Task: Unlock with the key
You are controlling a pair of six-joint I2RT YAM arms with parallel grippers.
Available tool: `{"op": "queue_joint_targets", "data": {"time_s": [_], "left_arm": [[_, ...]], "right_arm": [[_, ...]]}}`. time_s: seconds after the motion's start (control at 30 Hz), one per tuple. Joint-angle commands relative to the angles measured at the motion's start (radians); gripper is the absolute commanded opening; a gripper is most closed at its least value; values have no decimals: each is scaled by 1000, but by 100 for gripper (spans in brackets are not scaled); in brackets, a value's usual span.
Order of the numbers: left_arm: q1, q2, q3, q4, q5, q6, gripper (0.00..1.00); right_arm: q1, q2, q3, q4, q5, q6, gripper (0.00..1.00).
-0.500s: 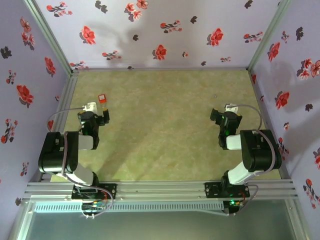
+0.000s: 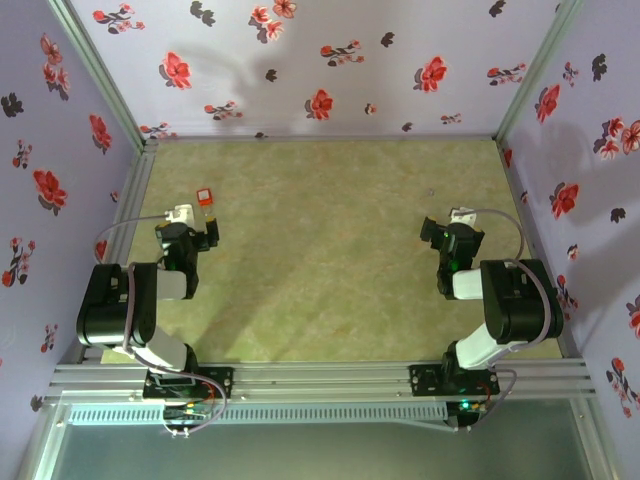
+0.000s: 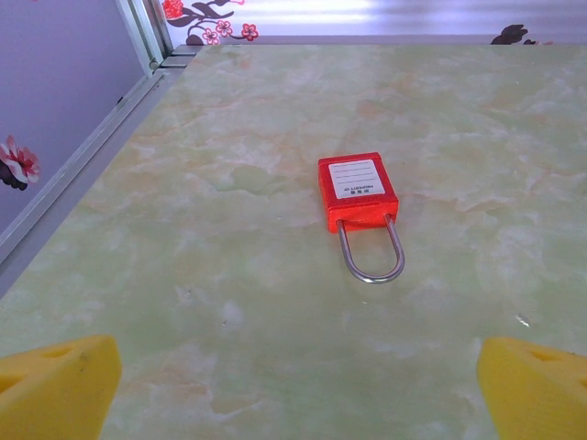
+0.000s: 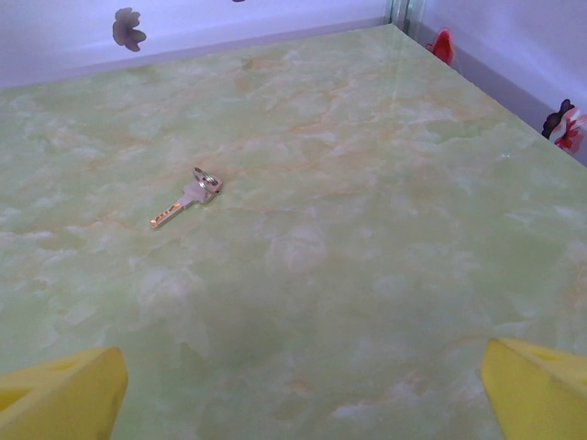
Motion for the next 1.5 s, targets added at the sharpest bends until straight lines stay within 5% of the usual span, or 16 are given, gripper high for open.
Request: {"op": "queue_joint_targets", "data": {"time_s": [0.0,0.93,1.13,1.47], "left_arm": [[-2,-9,-5,28,-25,-12,100],[-19,-77,20,-71,35,52,100],[-104,-285,48,-241,-70,82,100],[-215,-479,253,-693,54,-187,100]], "right_arm": [[-5,-5,16,7,-4,-13,99],[19,-53,4,-4,23,-39,99],[84,-303,148,-523,108,17,99],[117,-517,416,-1258,-19,308,99]]}}
